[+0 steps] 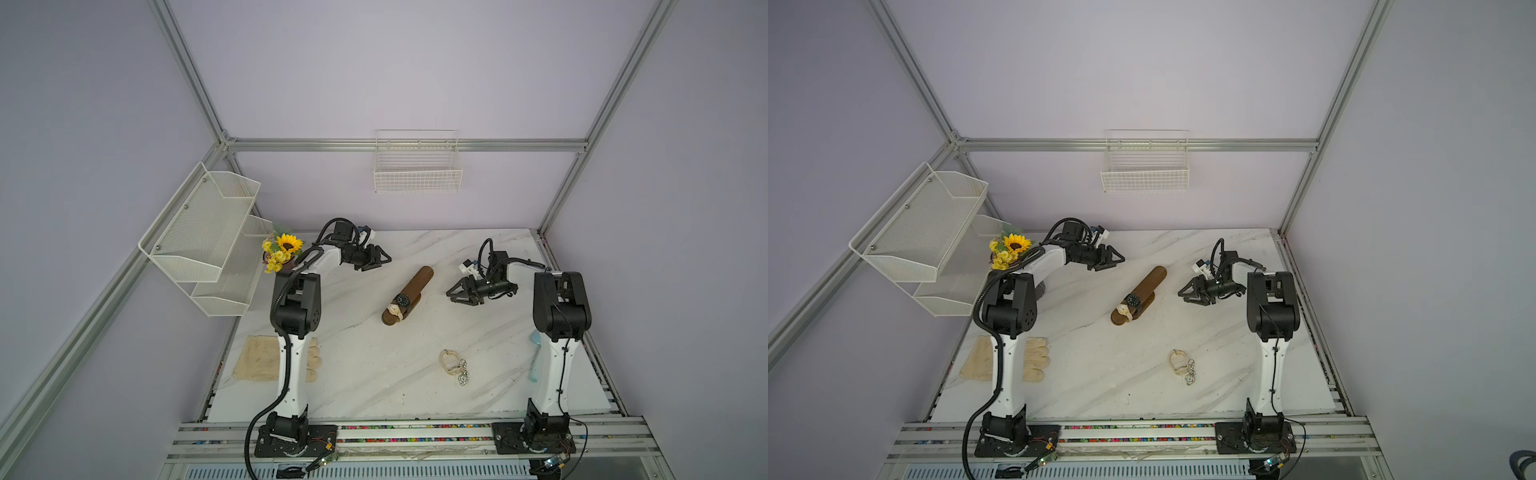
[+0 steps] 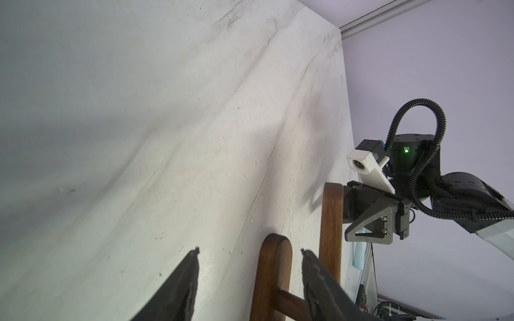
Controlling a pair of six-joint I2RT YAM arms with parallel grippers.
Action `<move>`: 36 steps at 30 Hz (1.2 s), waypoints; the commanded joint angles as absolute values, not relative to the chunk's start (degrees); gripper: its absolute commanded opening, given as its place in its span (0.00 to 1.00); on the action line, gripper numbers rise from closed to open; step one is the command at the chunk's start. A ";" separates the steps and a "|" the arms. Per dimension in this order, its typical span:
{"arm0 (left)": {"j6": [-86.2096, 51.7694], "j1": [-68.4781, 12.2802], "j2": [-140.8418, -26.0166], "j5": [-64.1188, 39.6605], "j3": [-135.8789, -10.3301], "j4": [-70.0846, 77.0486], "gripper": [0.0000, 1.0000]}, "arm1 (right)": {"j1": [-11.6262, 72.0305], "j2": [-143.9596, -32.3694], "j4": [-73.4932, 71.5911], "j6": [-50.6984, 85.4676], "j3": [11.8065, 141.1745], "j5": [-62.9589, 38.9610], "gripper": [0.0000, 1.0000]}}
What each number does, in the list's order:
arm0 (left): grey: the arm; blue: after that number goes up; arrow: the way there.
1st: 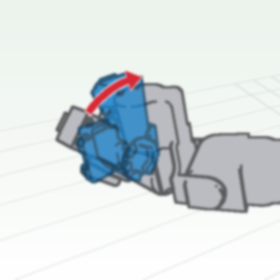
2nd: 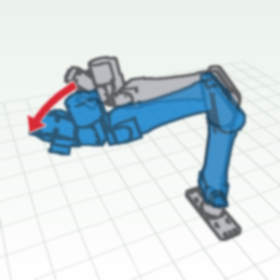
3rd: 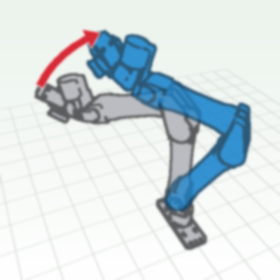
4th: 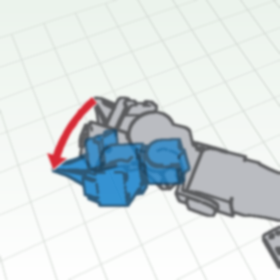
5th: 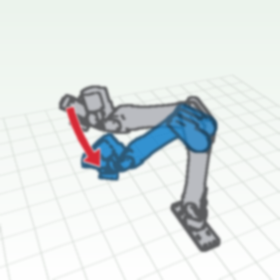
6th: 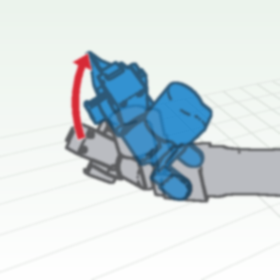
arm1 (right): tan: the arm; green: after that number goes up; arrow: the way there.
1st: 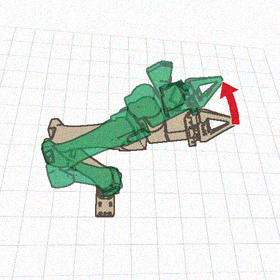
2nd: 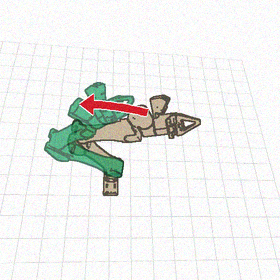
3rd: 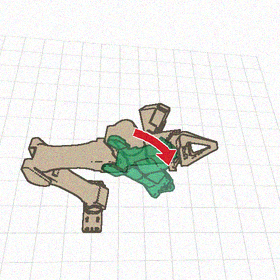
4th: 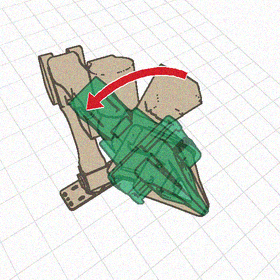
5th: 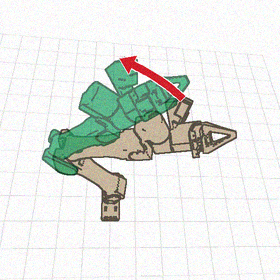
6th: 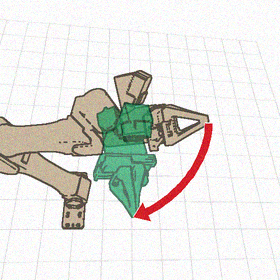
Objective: Place watch on stand
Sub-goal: Adjust the stand at the center of the board, then adjust the watch at the center of the board.
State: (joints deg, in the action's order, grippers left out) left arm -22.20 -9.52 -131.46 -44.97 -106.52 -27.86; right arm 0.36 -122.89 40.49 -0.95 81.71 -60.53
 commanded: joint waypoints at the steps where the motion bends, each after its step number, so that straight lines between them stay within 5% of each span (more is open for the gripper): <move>1: -23.42 -8.79 -126.16 -44.35 -103.86 -26.98 0.58 | 0.09 -116.99 34.24 4.01 78.43 -57.98 0.44; 5: -24.32 -9.00 -120.86 -40.82 -97.76 -26.98 0.55 | 0.88 -109.02 29.28 11.41 71.80 -48.86 0.30; 11: -28.02 -11.00 -109.24 -32.79 -85.25 -24.74 0.56 | 11.23 -91.24 34.00 17.07 62.67 -13.69 0.44; 19: -32.31 -14.92 -94.55 -29.28 -71.83 -22.57 0.49 | 28.22 -78.80 41.73 23.99 56.88 6.04 0.41; 24: -33.86 -17.04 -85.44 -27.45 -64.16 -22.72 0.23 | 33.74 -70.34 45.13 31.40 51.42 6.90 0.08; 36: -32.96 -38.08 -77.68 -17.69 -63.44 -29.68 0.34 | 40.52 -62.00 43.73 47.83 38.81 1.77 0.31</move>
State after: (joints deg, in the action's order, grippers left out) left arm -32.42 -35.00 -77.67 -21.74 -64.23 -28.29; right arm 40.25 -63.40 45.19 41.87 40.75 3.84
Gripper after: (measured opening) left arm 0.335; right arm 0.308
